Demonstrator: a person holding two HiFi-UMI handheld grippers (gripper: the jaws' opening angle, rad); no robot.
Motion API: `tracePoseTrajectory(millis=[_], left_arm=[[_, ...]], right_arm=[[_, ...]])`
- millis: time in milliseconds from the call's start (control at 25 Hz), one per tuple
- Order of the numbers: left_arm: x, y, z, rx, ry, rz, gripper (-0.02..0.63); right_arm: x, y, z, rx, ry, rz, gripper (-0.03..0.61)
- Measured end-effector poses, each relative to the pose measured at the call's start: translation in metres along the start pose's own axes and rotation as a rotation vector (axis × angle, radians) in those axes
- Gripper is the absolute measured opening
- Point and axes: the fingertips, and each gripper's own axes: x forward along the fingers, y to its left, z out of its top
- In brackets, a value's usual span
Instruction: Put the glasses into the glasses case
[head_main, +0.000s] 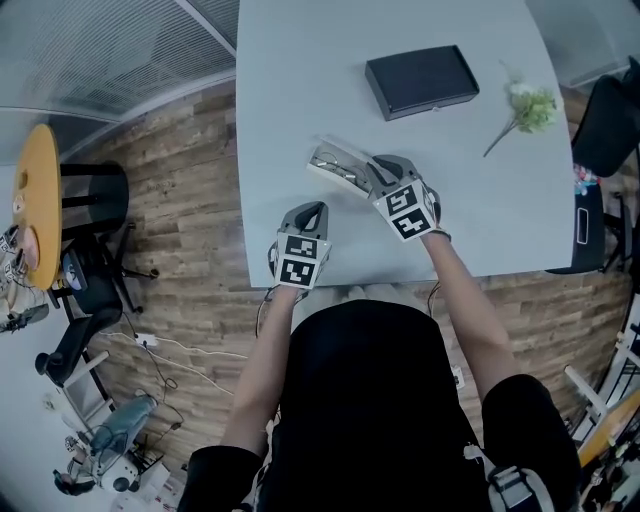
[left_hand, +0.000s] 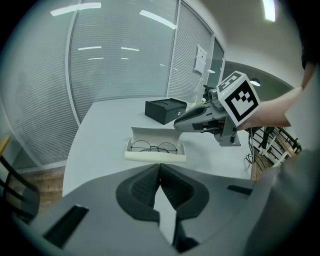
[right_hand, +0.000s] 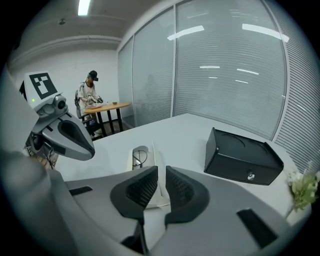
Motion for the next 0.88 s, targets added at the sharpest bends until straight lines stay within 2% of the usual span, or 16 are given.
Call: tracePoseTrajectory(millis=[120,280,560,720,880], left_arm=[[-0.009,-0.003,0.000,-0.017,-0.013,0.009,0.023],[-0.019,-0.007,0.002,-0.059,-0.035,0.018,0.023],[-0.030,-0.018,0.008,-0.060,-0.066,0.023,0.023],[-0.035,-0.019,0.007,-0.071,-0.071,0.027,0.023],[-0.038,-0.023,0.006,-0.070,-0.068,0.028,0.023]], right_arm=[[-0.001,0.004,-0.001,0.000,-0.001,-0.004,0.071],[-0.004,0.008,-0.002,0.009,-0.009,0.005,0.111],[-0.006,0.011,-0.006,0.079,-0.026,0.047,0.133],[-0.005,0.017,-0.014,0.115,-0.013,0.085,0.188],[-0.003,0.023,-0.020,0.148,-0.011,0.104,0.200]])
